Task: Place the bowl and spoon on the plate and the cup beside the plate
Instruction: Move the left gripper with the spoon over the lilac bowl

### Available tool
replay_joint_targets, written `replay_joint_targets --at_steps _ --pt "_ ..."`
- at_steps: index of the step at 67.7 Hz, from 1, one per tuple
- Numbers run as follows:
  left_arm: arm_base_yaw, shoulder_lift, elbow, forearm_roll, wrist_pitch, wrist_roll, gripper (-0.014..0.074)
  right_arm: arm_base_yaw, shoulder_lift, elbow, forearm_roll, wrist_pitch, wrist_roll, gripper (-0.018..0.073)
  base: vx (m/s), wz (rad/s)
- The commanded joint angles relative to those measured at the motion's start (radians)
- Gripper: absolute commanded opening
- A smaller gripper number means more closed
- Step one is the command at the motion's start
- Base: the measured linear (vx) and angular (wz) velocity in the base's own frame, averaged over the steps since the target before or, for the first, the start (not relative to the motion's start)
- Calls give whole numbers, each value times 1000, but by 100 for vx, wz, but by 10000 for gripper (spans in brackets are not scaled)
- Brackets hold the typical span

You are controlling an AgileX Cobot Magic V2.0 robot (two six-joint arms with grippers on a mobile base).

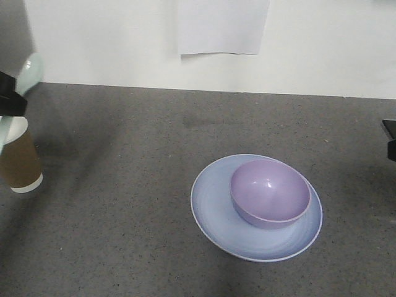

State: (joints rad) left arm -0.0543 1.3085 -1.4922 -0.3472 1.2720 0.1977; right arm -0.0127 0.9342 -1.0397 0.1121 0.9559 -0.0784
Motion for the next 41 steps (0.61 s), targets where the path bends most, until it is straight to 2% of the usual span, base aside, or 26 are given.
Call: replay_joint_targets --at_steps 1,15,41 --pt "-82 24 -25 -29 -27 5 -8 -6 -10 -30 -2 -51 -4 506 0 0" --pt "-245 130 -52 18 -39 5 -8 -6 -10 -30 1 -51 -4 506 0 0" --pt "-517 381 -321 130 -20 2 -8 -6 -10 -30 1 -49 -4 506 0 0"
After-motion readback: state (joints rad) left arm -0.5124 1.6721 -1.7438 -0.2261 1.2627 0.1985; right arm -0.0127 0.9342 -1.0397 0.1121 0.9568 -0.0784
